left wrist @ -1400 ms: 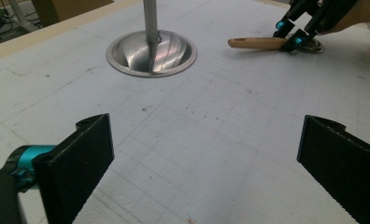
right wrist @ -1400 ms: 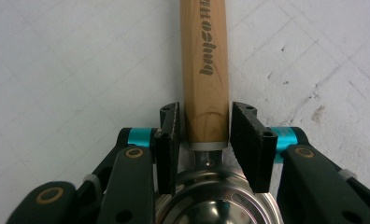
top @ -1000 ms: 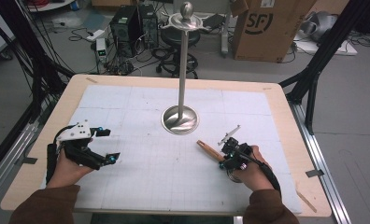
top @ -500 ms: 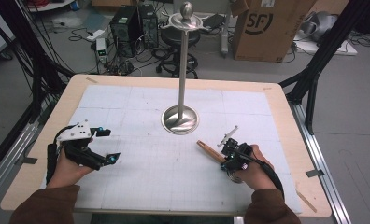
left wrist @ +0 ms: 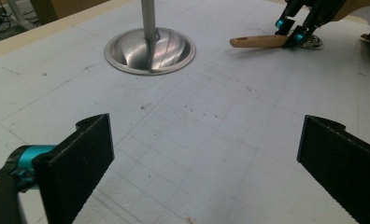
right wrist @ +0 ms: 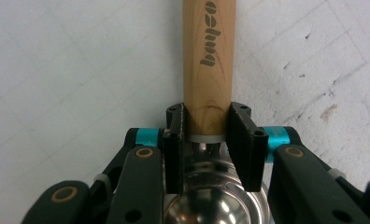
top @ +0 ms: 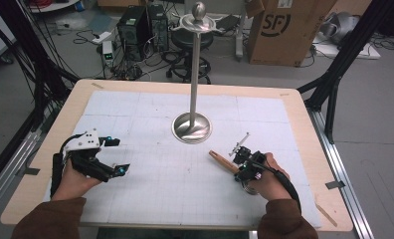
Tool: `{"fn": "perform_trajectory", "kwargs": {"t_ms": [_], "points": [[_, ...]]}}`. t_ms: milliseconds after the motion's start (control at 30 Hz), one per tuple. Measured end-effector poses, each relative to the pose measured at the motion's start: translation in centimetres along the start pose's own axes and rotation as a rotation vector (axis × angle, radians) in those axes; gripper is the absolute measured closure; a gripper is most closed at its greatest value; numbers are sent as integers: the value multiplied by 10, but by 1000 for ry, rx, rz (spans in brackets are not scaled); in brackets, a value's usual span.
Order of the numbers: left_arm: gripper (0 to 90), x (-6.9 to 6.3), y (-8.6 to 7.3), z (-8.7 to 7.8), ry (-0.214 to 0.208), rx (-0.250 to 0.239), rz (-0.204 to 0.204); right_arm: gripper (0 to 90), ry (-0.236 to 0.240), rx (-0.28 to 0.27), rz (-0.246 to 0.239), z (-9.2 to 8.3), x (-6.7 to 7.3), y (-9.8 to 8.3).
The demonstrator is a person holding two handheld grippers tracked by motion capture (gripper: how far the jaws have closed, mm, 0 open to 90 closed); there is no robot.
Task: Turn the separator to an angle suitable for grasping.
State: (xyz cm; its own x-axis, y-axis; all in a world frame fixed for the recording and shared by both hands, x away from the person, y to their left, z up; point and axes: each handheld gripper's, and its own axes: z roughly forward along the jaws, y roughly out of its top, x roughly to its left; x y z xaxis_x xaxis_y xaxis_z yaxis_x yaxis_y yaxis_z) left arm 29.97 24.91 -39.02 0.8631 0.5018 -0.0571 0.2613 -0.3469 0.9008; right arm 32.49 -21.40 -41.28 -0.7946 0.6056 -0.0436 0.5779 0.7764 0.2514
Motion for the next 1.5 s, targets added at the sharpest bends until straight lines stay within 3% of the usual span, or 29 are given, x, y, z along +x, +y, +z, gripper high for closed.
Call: {"fn": "perform_trajectory", "kwargs": {"t_ms": [300,567,700,900,1200,1500], "points": [[44,2,0,-3,4,-12,-7,693,37,-115,-26,-7,-4,-5],[44,1,0,-3,-2,-19,-9,693,97,-304,-18,-28,-4,-11],[44,1,1,-4,-2,-28,-9,693,105,-364,-22,-35,-4,-13],[44,1,1,-4,-2,-27,-8,693,169,-530,-22,-41,-6,-17],[44,1,1,-4,-7,-30,-8,693,183,-588,-28,-45,-3,-18],[44,-4,6,-2,-28,-36,10,693,187,-641,-64,-54,5,-13]]}}
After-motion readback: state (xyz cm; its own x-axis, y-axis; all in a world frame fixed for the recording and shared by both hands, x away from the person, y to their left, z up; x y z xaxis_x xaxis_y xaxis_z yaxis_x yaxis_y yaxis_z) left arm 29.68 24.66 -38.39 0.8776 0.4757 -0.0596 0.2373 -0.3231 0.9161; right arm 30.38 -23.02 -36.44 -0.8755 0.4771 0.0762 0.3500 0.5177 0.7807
